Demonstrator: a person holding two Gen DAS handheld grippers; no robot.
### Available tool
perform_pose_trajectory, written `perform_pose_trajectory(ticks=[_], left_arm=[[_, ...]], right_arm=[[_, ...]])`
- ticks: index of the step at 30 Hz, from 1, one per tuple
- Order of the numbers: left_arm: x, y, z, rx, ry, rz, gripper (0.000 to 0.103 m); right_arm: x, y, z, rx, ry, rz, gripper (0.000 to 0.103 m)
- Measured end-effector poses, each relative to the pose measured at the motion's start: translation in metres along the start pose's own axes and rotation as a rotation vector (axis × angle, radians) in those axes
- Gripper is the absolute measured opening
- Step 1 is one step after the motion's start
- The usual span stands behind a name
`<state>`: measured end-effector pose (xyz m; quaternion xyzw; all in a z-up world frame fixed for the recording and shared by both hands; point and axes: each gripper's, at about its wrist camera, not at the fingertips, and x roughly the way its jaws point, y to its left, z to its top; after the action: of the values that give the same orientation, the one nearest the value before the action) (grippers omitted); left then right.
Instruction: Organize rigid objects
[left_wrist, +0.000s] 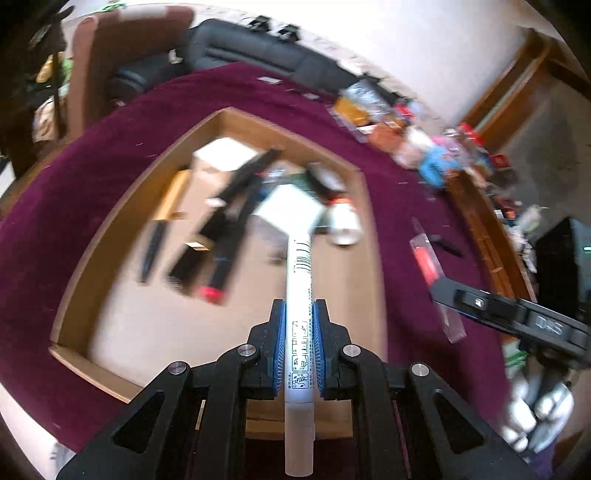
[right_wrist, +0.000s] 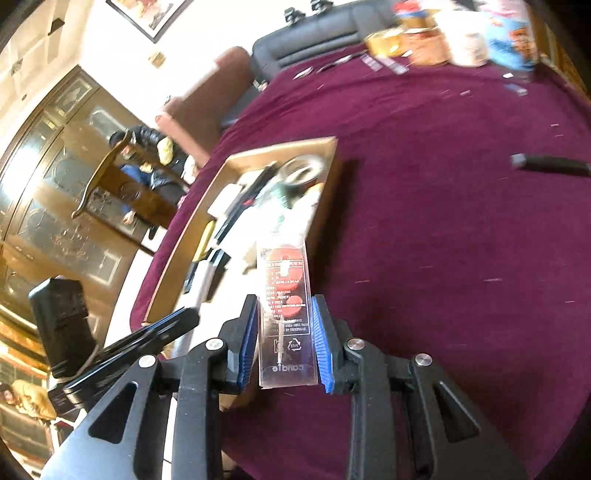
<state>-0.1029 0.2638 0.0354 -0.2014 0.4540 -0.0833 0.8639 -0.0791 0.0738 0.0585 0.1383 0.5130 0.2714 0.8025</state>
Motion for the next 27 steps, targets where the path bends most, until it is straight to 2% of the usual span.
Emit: perform_pose_trajectory(ticks=[4,6,8,13,17,21,24,26,27], left_arm=[[0.010,0.023,-0.001,-0.042,0.004,0.021,0.012],[0.016,0.025,0.001,-0.048,-0.008,0.022,0.017],[0.022,0.030,0.005,-0.066,-0.016,0.015,0.026],[0.023,0.041,0.010,-0.100,0.005,-0.013,0.035],[0.000,0.044,0.004,-0.119,0.008,-0.045,0.042],[-0.028,0.028,-0.012,-0.060,-0.031,-0.035,0.058],[-0.023,0.014,-0.019,0.000,0.008,-0.044,0.059],[-0.011,0.005,-0.019,0.041,0.030,0.001,0.057],[-0.007,0.003,-0.017,0.053,0.032,0.019,0.053]], right_arm=[[0.040,0.025,0.000,-0.005,0.048,-0.023,0.026],[0.053,0.034,0.002,-0.018,0.047,-0.065,0.028],[0.063,0.037,0.004,-0.024,0.058,-0.069,0.028],[0.061,0.034,0.003,-0.008,0.041,-0.067,0.029],[0.043,0.025,-0.001,-0.032,-0.018,-0.070,0.033],[0.033,0.027,-0.008,-0.075,-0.065,-0.085,0.033],[0.025,0.029,-0.012,-0.099,-0.098,-0.079,0.033],[0.022,0.031,-0.014,-0.092,-0.117,-0.065,0.033],[0.019,0.030,-0.015,-0.091,-0.121,-0.062,0.033]])
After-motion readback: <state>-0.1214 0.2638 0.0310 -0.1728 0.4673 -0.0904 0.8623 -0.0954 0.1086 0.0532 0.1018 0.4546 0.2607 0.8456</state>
